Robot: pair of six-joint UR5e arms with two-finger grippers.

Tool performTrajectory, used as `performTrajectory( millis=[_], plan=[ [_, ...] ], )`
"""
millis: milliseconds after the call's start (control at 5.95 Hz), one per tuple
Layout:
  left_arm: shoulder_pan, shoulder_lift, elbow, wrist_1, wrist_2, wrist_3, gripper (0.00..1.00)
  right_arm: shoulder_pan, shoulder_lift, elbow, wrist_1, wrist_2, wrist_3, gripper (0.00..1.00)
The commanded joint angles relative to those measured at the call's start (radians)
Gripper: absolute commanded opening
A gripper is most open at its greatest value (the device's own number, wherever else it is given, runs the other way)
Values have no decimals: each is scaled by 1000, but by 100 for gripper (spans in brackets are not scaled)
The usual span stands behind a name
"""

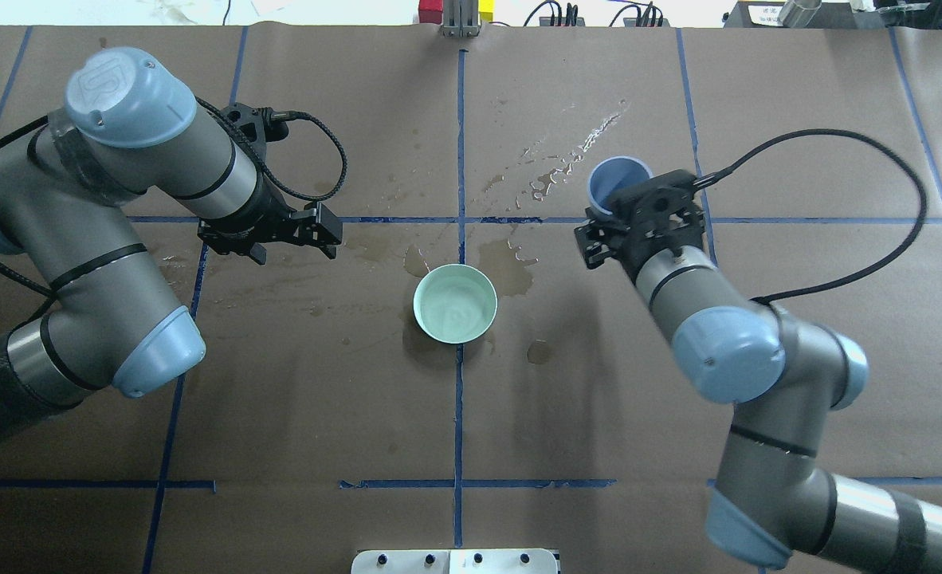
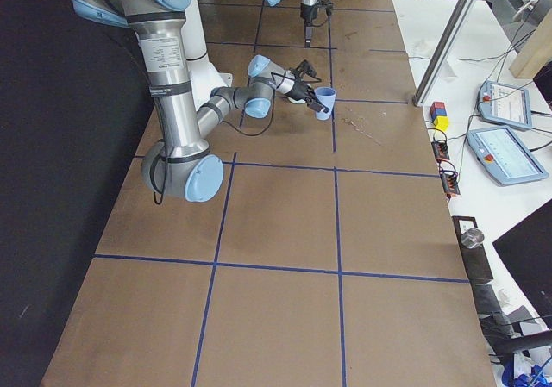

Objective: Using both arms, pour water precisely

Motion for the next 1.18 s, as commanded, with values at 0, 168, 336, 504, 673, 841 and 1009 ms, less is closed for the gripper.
performTrajectory(
  millis=[0, 168, 336, 504, 673, 841, 1009],
  plan=[
    [-1, 0, 0, -1, -2, 1, 100, -141, 168, -12, -365, -229, -1, 0],
    [1, 0, 2, -3, -2, 1, 100, -164, 183, -13, -457, -266, -1, 0],
    [-1, 0, 2, -3, -2, 1, 100, -175, 201, -62, -462, -306, -23, 0],
    [-1, 1, 2, -3, -2, 3, 100, -177, 262, -155, -468, -356, -93, 0],
    [-1, 1, 2, -3, -2, 3, 100, -177, 273, -174, -491, -368, -143, 0],
    [-1, 1, 2, -3, -2, 3, 100, -178, 277, -173, -546, -394, -237, 0],
    [-1, 1, 2, -3, -2, 3, 100, -180, 277, -173, -563, -407, -312, 0]
  ],
)
